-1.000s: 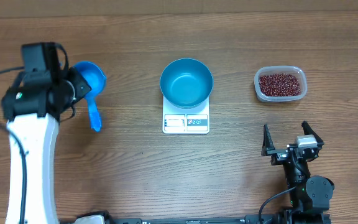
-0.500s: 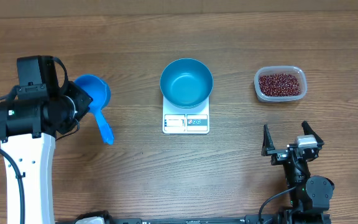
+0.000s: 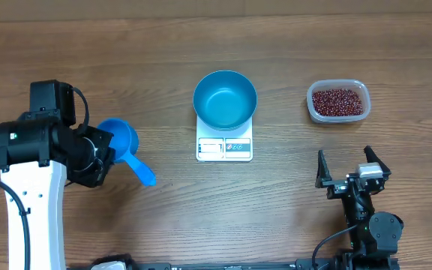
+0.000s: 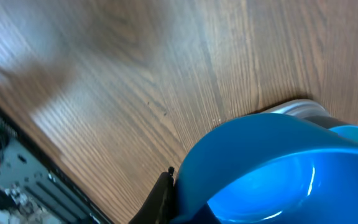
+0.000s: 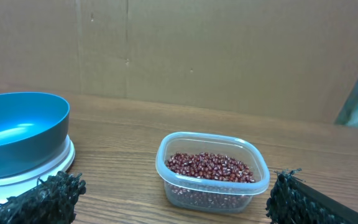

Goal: Scoop item into bowl and weigh 150g on scale
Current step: 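Lift the blue scoop with the left gripper and swing it right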

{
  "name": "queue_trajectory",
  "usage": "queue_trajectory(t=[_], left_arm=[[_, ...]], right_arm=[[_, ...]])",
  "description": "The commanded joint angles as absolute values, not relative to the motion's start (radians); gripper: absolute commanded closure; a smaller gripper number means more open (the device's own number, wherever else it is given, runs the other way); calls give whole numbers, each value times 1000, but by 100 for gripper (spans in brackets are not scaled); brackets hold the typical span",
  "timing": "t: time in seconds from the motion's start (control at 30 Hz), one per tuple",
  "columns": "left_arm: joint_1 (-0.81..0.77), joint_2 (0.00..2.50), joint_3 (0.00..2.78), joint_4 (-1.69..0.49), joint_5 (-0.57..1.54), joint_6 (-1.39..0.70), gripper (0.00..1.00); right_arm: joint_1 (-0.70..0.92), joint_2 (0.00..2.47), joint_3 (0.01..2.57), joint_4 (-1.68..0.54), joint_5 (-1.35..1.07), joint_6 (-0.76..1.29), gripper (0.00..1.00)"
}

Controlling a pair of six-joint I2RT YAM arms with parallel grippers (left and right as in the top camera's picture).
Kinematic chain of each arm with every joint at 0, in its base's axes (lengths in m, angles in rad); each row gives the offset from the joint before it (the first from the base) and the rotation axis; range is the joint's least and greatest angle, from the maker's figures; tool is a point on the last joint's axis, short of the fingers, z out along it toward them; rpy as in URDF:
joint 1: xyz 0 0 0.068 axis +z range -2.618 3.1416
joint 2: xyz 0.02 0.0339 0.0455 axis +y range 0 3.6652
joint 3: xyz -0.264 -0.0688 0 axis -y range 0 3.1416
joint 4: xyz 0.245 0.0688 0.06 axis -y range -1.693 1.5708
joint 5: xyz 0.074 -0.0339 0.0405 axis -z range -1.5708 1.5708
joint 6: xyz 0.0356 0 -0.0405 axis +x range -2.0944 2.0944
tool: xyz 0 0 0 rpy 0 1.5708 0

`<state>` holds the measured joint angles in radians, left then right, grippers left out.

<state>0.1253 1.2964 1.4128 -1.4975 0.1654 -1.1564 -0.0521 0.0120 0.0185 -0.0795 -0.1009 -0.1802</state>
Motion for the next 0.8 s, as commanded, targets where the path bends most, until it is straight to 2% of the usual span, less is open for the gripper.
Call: queue_trajectory(t=[0.0, 0.43, 0.77], left_arm=[[117, 1295, 1427, -1513, 185, -1251, 96], [-42, 1296, 1427, -1569, 184, -1446, 96], [-98, 1296, 1427, -1559, 185, -1456, 96]], right_arm=[[-56, 3, 8, -76, -106, -184, 0], [-56, 3, 8, -76, -106, -184, 0], [-56, 3, 8, -76, -106, -184, 0]])
